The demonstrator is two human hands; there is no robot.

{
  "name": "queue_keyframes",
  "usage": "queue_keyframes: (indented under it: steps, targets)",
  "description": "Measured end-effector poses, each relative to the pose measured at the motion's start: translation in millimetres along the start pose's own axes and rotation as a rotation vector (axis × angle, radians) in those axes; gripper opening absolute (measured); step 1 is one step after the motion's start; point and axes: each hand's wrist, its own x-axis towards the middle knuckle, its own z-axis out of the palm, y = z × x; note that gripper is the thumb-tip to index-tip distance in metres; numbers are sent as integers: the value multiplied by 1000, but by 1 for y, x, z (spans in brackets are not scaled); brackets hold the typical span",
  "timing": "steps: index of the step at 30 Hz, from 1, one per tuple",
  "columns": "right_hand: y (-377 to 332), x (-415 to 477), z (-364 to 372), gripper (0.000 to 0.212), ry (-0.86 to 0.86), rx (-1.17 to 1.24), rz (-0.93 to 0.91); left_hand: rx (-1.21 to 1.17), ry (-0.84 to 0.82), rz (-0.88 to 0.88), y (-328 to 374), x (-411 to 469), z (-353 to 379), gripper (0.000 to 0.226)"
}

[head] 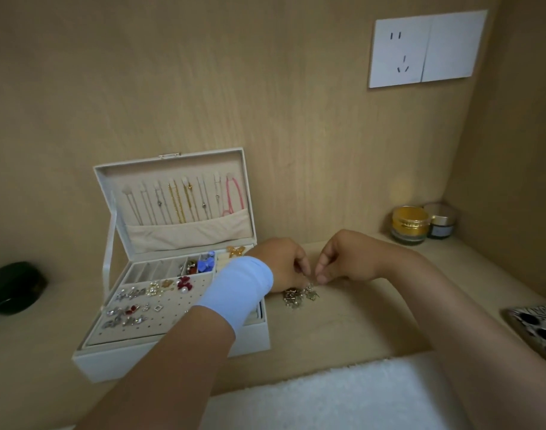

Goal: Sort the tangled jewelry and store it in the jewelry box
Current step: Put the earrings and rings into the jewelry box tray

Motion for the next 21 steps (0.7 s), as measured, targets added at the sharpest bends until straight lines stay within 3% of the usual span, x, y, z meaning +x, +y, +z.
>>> queue_keyframes:
  steps: [4, 6, 11, 13, 16, 18, 21]
  targets:
    - [-6, -2, -3, 5, 146, 238, -7, -302, 128, -22, 1, -5, -2, 26]
    - [-10, -2, -3, 15, 211, 395, 46, -415, 229, -34, 1, -9, -2, 29]
    - [-18, -3, 0, 35, 189, 563, 61, -498, 346, -9, -6, -19, -3, 10]
    - [-19, -4, -1, 26, 134, 483, 52, -430, 375, -9, -10, -22, -5, 8]
    - [-18, -5, 1, 8, 25, 97, 19, -298, 355, -8, -12, -27, -12, 8]
    - [-18, -4, 6, 13, -47, -91, 27, -239, 284, -4, -10, -30, -14, 5]
    - [-19, -2, 13, 19, -75, -190, 62, -105, 181, -2, -2, -32, -13, 7]
